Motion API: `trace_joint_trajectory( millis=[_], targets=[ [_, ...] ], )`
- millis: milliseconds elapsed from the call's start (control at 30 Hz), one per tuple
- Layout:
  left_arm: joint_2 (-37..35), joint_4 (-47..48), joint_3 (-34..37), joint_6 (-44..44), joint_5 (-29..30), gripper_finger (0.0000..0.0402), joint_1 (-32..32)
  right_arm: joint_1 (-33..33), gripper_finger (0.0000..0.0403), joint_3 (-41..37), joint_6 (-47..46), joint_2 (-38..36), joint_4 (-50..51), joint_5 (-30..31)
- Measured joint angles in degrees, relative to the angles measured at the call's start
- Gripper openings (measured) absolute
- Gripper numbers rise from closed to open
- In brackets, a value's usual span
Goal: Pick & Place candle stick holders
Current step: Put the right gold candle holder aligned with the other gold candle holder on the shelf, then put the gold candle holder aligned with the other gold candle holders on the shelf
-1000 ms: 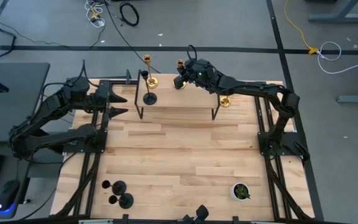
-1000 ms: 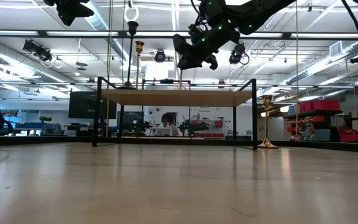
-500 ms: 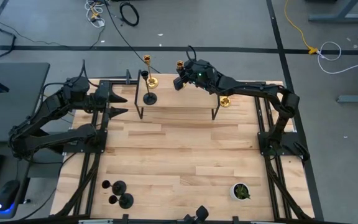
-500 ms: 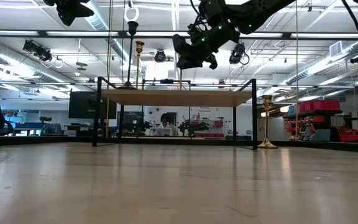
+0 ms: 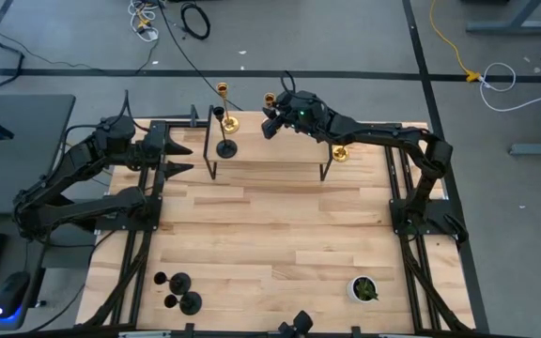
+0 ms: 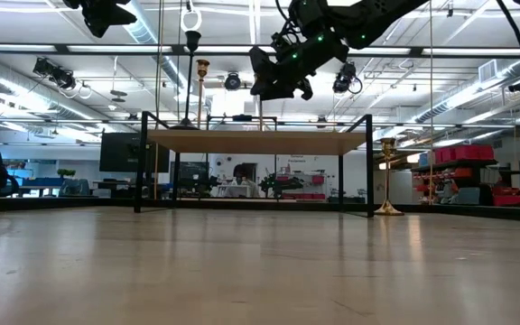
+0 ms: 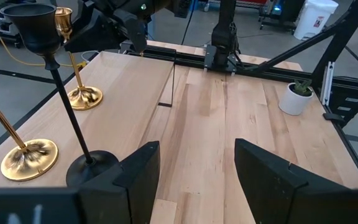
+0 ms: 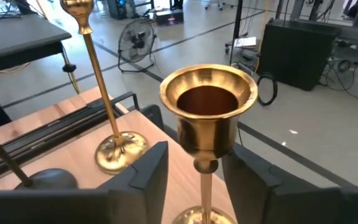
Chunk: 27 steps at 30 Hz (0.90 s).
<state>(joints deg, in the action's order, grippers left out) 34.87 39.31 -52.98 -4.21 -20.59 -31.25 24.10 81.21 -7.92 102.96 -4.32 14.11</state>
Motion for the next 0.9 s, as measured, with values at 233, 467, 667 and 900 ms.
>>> trace_joint_trajectory(
  millis=[233, 467, 667, 900],
  targets=[
    [0.0, 0.1, 0.0, 0.0, 0.0, 0.0208, 0.0, 0.0, 0.0211, 0.0, 1.5, 0.0, 0.3, 0.0],
    [0.0, 0.5, 0.0, 0.0, 0.0, 0.0208, 0.0, 0.0, 0.0233, 0.0, 2.9, -0.1, 1.1, 0.0],
    [0.0, 0.5, 0.0, 0.0, 0.0, 0.0208, 0.0, 0.0, 0.0233, 0.0, 4.1, -1.8, 4.3, 0.0],
    [0.0, 1.4, 0.0, 0.0, 0.0, 0.0208, 0.0, 0.0, 0.0233, 0.0, 5.1, -5.1, 9.0, 0.0]
  ],
)
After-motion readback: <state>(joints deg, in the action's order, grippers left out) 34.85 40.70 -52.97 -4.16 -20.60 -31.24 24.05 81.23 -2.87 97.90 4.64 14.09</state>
